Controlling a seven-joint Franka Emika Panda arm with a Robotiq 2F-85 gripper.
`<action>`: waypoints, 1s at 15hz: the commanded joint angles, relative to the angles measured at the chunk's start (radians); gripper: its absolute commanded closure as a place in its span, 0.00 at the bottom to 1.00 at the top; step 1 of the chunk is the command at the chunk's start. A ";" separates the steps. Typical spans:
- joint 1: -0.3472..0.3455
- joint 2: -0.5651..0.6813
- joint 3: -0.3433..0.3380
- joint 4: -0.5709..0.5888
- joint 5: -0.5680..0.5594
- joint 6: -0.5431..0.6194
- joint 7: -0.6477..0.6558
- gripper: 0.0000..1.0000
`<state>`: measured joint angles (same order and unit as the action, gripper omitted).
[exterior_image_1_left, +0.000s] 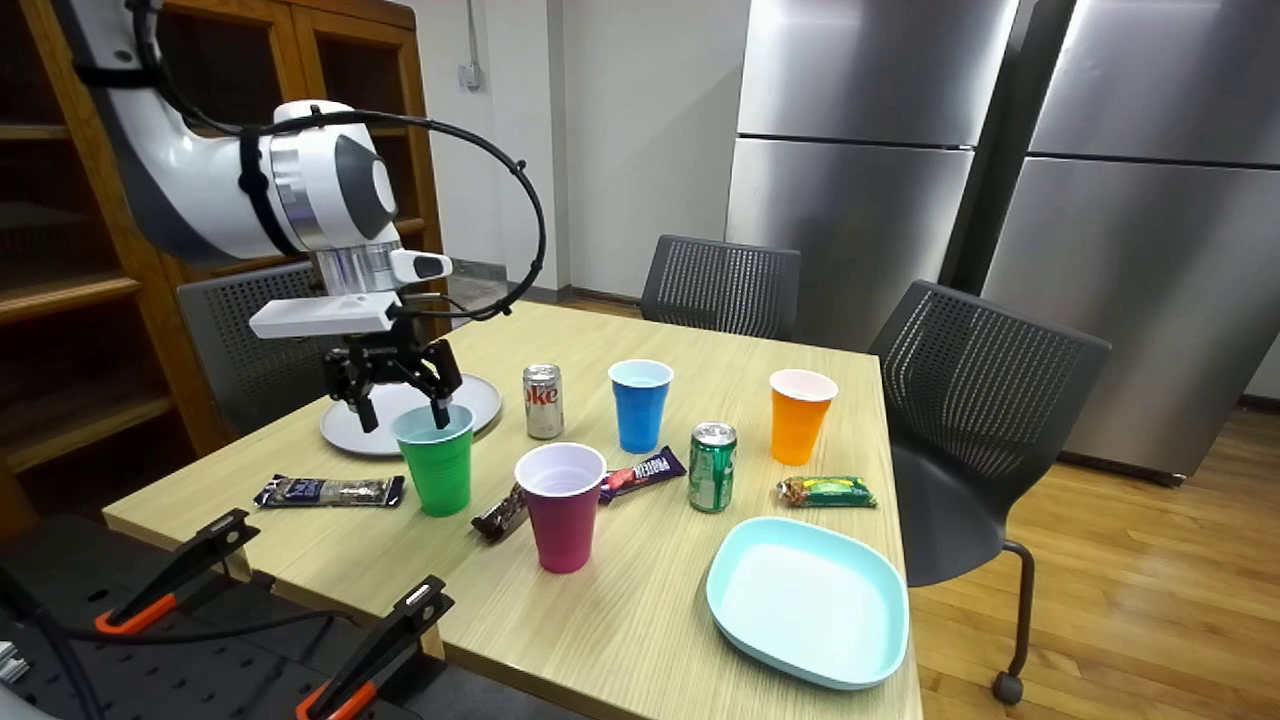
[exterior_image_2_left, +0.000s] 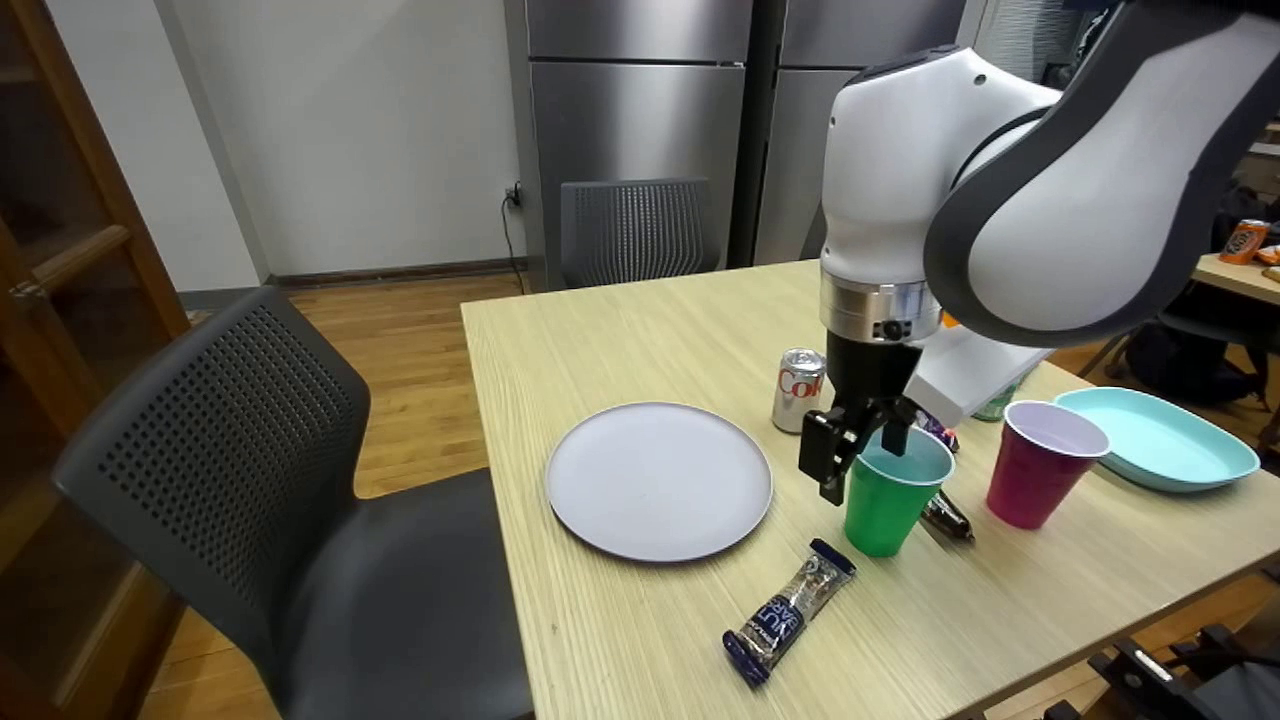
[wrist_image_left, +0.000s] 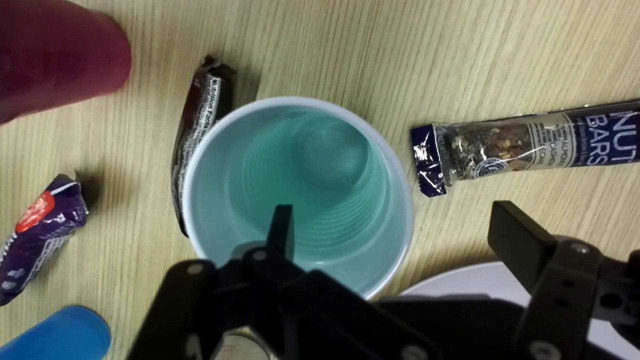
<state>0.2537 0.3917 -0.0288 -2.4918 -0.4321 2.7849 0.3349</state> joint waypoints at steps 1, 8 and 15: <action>0.029 0.021 -0.030 0.012 0.003 0.012 -0.032 0.00; 0.037 0.009 -0.032 -0.001 0.014 -0.001 -0.045 0.00; 0.043 0.008 -0.038 -0.003 0.012 0.001 -0.040 0.58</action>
<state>0.2787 0.4109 -0.0518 -2.4902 -0.4316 2.7872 0.3188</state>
